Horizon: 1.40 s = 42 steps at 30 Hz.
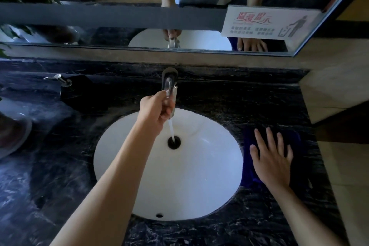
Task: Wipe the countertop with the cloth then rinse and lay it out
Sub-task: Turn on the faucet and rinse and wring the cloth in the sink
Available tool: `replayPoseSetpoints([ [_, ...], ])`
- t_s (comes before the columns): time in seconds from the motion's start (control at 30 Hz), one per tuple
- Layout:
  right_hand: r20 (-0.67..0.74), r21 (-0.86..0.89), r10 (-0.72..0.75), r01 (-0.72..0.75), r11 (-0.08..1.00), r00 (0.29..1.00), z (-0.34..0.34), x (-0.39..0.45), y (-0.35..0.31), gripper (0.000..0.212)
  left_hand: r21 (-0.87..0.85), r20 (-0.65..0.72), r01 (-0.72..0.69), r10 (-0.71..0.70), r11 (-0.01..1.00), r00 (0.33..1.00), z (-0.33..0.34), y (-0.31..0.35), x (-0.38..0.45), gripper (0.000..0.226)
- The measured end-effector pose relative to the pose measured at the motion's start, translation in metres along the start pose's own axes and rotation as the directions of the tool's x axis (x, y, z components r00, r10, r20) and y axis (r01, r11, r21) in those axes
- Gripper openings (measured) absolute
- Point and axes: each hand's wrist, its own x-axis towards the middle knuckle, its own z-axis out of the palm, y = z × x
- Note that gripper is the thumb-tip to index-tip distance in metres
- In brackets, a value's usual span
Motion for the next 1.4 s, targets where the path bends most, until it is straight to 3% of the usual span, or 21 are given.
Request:
replayPoseSetpoints([
  [0.13,0.001,0.013,0.065,-0.065,0.998,0.998,-0.006,-0.007,-0.008,0.073,0.056,-0.034,-0.002,0.004,0.998,0.999,-0.013,-0.034,-0.017,0.017],
  [0.23,0.097,-0.011,0.146,-0.146,0.989,0.985,0.001,-0.019,-0.019,0.096,0.120,-0.041,0.055,-0.051,0.991,0.998,-0.027,-0.067,-0.031,0.015],
  [0.33,0.072,-0.032,0.147,-0.145,0.989,0.987,0.010,-0.027,-0.026,0.101,0.136,-0.088,0.142,-0.130,0.981,0.988,-0.034,-0.097,-0.048,0.017],
  [0.53,-0.091,0.050,0.062,-0.058,0.997,0.994,0.014,-0.036,-0.031,0.068,0.194,-0.099,0.222,-0.206,0.956,0.974,-0.045,-0.136,-0.068,0.025],
  [0.63,-0.124,0.241,0.096,-0.063,0.968,0.988,0.015,-0.039,-0.034,0.051,0.212,-0.058,0.225,-0.217,0.951,0.974,-0.043,-0.144,-0.078,0.027],
  [0.7,-0.045,0.512,0.164,-0.118,0.851,0.985,0.007,-0.041,-0.043,0.042,0.224,-0.019,0.230,-0.232,0.947,0.973,-0.040,-0.147,-0.083,0.026],
  [0.83,0.177,0.851,0.283,-0.291,0.437,0.943,-0.023,-0.055,-0.074,0.034,0.231,0.072,0.235,-0.257,0.944,0.964,-0.036,-0.152,-0.085,0.027],
  [0.9,0.327,0.912,0.296,-0.382,0.149,0.898,-0.044,-0.062,-0.097,0.025,0.215,0.114,0.230,-0.258,0.949,0.959,-0.037,-0.153,-0.083,0.027],
  [0.97,0.497,0.868,0.229,-0.478,-0.138,0.837,-0.058,-0.066,-0.119,0.027,0.199,0.130,0.228,-0.256,0.953,0.958,-0.040,-0.153,-0.081,0.025],
  [1.03,0.573,0.802,0.126,-0.522,-0.290,0.810,-0.067,-0.069,-0.139,0.033,0.150,0.105,0.221,-0.238,0.964,0.966,-0.045,-0.152,-0.077,0.022],
  [1.1,0.601,0.737,0.006,-0.552,-0.389,0.799,-0.074,-0.073,-0.161,0.040,0.068,0.044,0.221,-0.224,0.973,0.974,-0.056,-0.149,-0.069,0.020],
  [1.2,0.629,0.653,-0.121,-0.606,-0.454,0.768,-0.080,-0.084,-0.192,0.048,-0.027,-0.049,0.281,-0.282,0.959,0.958,-0.081,-0.142,-0.055,0.029],
  [1.3,0.615,0.592,-0.186,-0.605,-0.533,0.766,-0.080,-0.088,-0.214,0.048,-0.147,0.127,0.413,-0.397,0.899,0.909,-0.104,-0.135,-0.047,0.064],
  [1.4,0.614,0.587,-0.189,-0.604,-0.540,0.766,-0.074,-0.083,-0.228,0.048,-0.321,0.313,0.493,-0.401,0.809,0.861,-0.121,-0.129,-0.044,0.072],
])
